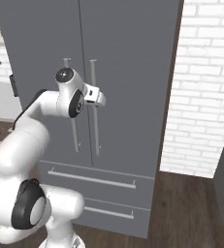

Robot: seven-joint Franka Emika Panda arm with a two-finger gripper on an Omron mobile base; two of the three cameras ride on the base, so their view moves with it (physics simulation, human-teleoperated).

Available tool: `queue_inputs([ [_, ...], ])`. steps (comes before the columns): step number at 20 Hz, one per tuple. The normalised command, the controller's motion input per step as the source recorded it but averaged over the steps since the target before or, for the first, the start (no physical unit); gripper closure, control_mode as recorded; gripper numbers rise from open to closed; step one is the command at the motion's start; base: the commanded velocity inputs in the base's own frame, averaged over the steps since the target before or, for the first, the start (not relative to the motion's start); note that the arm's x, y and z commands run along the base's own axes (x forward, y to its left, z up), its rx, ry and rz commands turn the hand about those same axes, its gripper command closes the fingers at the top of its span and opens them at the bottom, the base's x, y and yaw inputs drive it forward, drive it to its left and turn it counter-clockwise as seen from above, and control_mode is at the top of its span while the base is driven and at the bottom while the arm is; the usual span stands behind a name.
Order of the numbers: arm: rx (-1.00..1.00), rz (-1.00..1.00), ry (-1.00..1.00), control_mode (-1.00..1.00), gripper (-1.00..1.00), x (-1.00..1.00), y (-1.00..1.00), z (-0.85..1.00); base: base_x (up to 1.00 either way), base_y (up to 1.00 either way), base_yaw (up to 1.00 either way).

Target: Take the strawberry from the fridge and place it on top of the pancake, located on the dining counter.

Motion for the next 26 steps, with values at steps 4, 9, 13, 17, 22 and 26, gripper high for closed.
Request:
queue_inputs([
  [4, -0.01, 0.00, 0.00, -1.00, -1.00, 0.49, -0.01, -0.26, 0.00, 0.00, 0.00],
  [9, 0.00, 0.00, 0.00, -1.00, -1.00, 0.55, -0.01, -0.19, 0.00, 0.00, 0.00],
  [13, 0.00, 0.00, 0.00, -1.00, -1.00, 0.46, -0.12, -0.16, 0.00, 0.00, 0.00],
  [17, 0.00, 0.00, 0.00, -1.00, 1.00, 0.41, -0.06, -0.26, 0.00, 0.00, 0.00],
  [22, -0.01, 0.00, 0.00, -1.00, 1.00, 0.23, -0.13, -0.32, 0.00, 0.00, 0.00],
  [26, 0.00, 0.00, 0.00, -1.00, 1.00, 0.00, -0.48, -0.33, 0.00, 0.00, 0.00],
])
